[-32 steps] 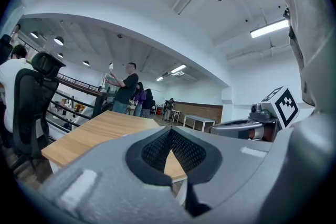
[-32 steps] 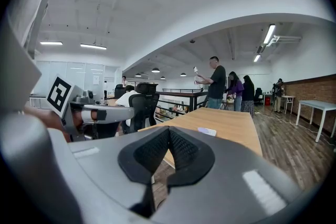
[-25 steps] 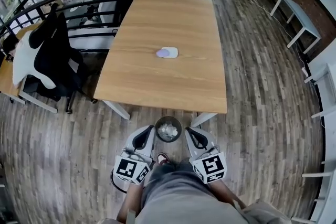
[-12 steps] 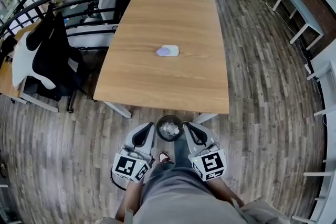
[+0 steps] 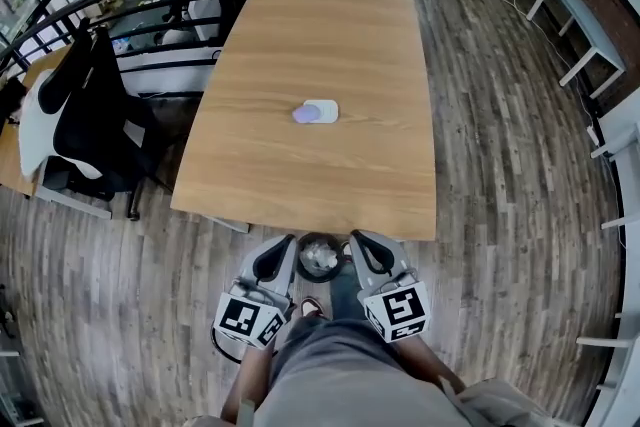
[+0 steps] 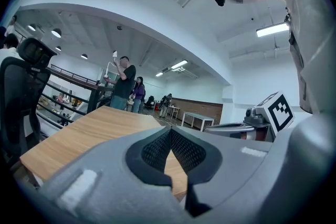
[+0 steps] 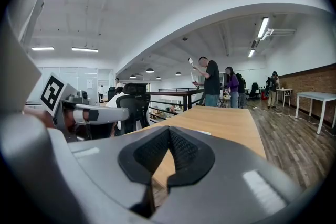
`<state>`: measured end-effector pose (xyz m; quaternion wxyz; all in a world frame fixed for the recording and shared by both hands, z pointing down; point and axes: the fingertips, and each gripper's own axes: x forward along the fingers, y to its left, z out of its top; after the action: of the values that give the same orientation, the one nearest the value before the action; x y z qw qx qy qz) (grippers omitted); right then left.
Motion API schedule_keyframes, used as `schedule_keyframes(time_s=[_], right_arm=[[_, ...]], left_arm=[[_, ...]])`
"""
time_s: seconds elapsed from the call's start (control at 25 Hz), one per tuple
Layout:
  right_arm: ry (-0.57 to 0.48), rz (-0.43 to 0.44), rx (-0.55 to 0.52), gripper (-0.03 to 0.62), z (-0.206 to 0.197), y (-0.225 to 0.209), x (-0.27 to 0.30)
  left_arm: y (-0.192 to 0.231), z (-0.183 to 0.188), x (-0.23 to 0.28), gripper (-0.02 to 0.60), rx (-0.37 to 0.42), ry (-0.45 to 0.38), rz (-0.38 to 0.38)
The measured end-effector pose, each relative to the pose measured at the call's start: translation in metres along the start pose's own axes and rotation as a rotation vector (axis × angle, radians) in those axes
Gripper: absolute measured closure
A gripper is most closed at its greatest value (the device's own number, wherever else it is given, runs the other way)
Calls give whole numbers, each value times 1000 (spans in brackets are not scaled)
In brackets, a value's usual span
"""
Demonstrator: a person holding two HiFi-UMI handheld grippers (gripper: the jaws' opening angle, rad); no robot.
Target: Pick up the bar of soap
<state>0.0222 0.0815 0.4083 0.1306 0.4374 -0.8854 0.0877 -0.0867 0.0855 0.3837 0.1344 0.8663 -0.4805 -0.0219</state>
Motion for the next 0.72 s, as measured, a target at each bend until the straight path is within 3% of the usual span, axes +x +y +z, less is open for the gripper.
schedule_keyframes(time_s=[0.72], right_arm=[[28,113,2,591,25,-114,113]], left_arm=[[53,14,149,583,-12,33,72]])
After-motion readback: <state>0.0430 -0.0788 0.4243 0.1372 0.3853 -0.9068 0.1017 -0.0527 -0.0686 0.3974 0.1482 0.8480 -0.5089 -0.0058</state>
